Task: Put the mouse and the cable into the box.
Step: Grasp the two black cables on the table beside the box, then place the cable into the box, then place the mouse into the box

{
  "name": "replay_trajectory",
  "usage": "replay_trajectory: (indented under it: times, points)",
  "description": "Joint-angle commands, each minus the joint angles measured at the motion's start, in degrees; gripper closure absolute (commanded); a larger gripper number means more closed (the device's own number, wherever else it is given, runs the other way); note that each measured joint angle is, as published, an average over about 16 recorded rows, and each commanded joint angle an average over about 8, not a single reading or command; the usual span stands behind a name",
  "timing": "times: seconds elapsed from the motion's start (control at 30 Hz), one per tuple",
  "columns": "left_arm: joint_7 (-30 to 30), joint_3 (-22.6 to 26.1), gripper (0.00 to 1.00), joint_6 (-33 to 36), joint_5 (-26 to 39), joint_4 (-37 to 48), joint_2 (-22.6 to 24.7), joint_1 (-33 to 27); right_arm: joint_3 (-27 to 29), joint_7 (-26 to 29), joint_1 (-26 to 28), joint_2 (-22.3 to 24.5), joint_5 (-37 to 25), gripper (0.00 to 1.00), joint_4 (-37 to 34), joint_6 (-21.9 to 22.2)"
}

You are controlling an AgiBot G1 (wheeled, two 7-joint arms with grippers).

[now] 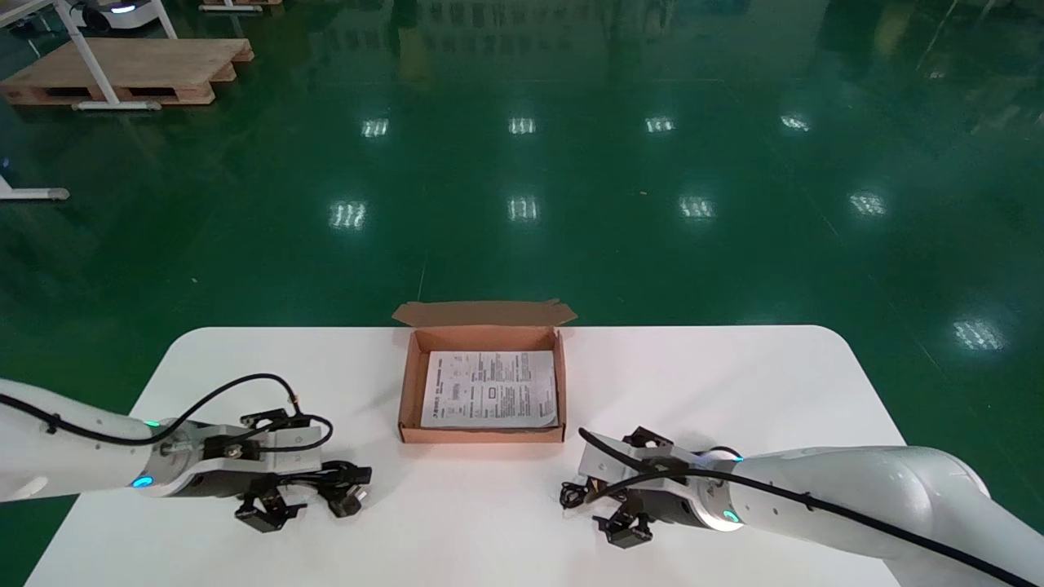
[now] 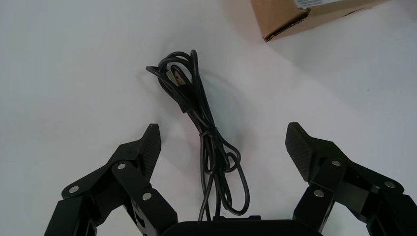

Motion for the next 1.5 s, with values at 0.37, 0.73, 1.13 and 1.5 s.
replay_trajectory:
  times: [0.37,0.73,1.13,1.5]
  points:
    - [0.0,0.0,1.00,0.0,0.0,-0.1,0.0,0.0,0.0,0.0,-0.2,0.3,0.1,1.00,0.6,-0.4]
    - [-0.1,0.0,1.00,0.0,0.0,-0.2,-0.1,0.1,0.0,0.0,-0.2,0.4,0.2,1.00,0.9,-0.6]
    - [-0.1,0.0,1.00,0.0,0.0,-0.2,-0.1,0.1,0.0,0.0,-0.3,0.5,0.2,1.00,0.9,-0.6]
    - [2.1,-0.7,1.00,-1.1,-0.3,-2.4,-1.7,-2.5,2.4,2.5,5.1,2.9,-2.3,1.00,-3.3,4.1]
